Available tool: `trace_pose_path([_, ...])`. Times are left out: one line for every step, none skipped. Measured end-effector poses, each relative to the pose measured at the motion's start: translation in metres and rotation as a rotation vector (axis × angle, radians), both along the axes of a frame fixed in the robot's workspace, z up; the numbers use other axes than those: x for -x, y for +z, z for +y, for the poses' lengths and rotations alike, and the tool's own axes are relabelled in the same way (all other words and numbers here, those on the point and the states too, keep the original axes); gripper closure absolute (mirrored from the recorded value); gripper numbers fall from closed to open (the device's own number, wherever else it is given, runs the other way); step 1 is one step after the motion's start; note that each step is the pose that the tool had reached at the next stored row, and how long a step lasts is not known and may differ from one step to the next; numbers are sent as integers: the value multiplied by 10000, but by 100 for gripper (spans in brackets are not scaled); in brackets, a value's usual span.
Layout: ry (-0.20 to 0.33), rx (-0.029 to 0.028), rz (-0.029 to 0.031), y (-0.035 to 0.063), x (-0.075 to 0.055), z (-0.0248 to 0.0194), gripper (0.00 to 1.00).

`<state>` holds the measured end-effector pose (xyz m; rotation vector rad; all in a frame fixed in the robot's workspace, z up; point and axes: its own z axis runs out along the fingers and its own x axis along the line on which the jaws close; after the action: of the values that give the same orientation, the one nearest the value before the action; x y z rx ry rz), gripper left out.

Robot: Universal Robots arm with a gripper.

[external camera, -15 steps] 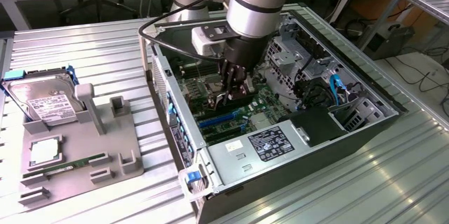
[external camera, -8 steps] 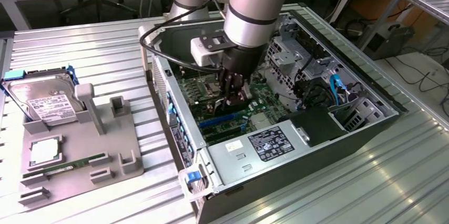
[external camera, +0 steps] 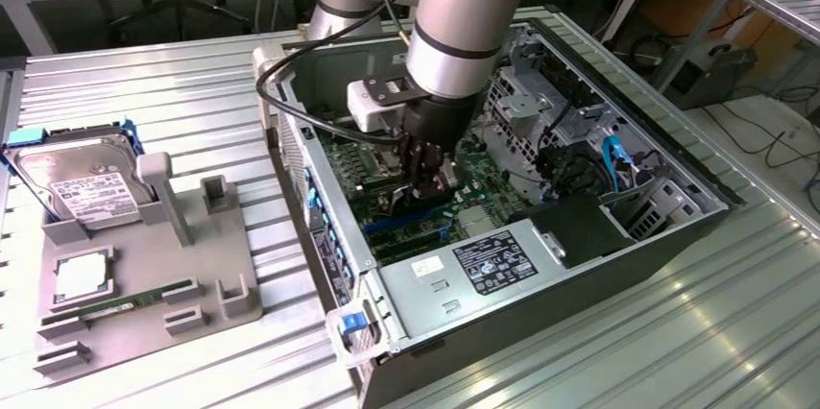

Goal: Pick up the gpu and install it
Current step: 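Insert the gpu into the slot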

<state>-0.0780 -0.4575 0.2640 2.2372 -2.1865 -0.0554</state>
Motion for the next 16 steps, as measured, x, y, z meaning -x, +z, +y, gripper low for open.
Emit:
trace_pose_path([-1, 0, 6, -1, 1, 0, 74])
trace_pose_path([-2, -1, 17, -2, 1, 0, 74])
trace_pose_path([-3, -3, 32, -3, 1, 1, 74])
trace_pose_path([-3, -6, 60, -1, 1, 1, 74])
trace_pose_path([-3, -10, 78, 6, 1, 1, 74])
trace_pose_path([-2, -14, 94, 18, 0, 1, 74])
trace_pose_path([-3, -12, 108, 33, -1, 1, 74])
trace_pose_path([-3, -4, 125, 53, -1, 1, 74])
trace_pose_path([-4, -6, 133, 61, -1, 1, 74])
trace_pose_path([-4, -7, 133, 60, -1, 1, 74])
trace_pose_path([-4, -7, 133, 61, -2, 1, 74])
trace_pose_path([-3, -6, 135, 60, -2, 1, 74])
trace_pose_path([-3, -5, 135, 56, -2, 0, 74])
trace_pose_path([-4, -7, 135, 43, -1, -1, 74])
trace_pose_path([-5, -6, 135, 31, 0, -1, 74])
trace_pose_path([-15, -3, 136, 20, 5, -1, 74])
